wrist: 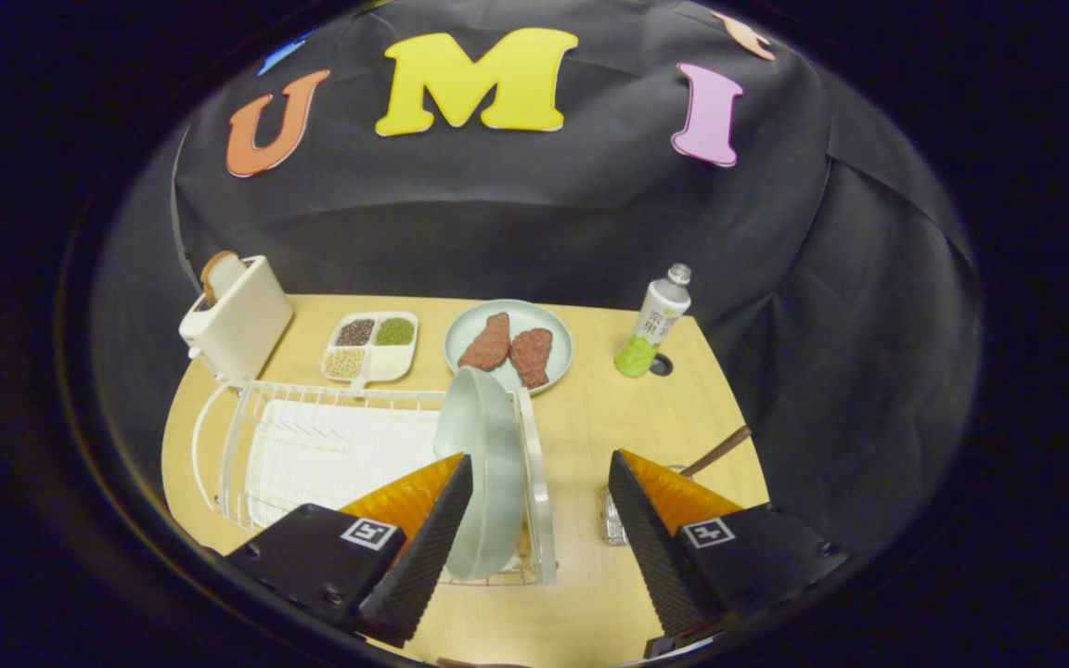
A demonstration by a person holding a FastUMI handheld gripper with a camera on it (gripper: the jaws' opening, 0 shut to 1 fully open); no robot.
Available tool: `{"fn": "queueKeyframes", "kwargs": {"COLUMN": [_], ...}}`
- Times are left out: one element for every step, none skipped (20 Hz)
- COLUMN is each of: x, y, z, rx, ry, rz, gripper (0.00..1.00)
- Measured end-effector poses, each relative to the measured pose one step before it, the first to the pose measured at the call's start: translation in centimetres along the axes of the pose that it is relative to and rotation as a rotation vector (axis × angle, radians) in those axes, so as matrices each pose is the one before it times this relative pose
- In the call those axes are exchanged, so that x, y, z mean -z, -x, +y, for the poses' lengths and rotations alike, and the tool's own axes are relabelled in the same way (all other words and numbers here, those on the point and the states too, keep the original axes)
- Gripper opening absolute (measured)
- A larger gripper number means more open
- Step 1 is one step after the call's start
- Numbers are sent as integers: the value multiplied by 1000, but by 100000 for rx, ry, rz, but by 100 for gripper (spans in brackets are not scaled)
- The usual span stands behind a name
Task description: Take the plate from the dish rack, then take the spoon from the basket and place it into the plate.
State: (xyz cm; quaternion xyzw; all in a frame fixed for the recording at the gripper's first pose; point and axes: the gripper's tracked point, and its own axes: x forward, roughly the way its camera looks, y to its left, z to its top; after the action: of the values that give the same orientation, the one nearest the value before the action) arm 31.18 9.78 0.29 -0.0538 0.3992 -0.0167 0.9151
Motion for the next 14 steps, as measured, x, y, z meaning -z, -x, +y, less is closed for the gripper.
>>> {"fn": "queueKeyframes", "kwargs": {"x": [-330, -101, 84, 237, -50, -158, -222, -159, -335, 119, 321, 344, -115, 30], "y": [-310, -594, -538, -294, -208, -288, -57, -18, 43, -56, 13, 144, 166, -74], "z": [808, 96, 70, -88, 106, 90, -143, -296, 139, 189, 295, 36, 157, 272], "rx": [-2987, -152, 1144, 1808, 1438, 2083, 2496, 3007, 1466, 1575, 1252, 1977, 1084, 1786], "ry": [-464, 228, 1588, 1799, 1170, 391, 692, -162, 611, -265, -973, 254, 315, -353], "rz": [1168, 1616, 2673, 2420, 2168, 1070, 955, -322, -767, 471, 1950, 1257, -859, -422], "gripper": [93, 90, 86, 81, 78, 77, 75, 72, 67, 62, 49, 45, 39, 36]}}
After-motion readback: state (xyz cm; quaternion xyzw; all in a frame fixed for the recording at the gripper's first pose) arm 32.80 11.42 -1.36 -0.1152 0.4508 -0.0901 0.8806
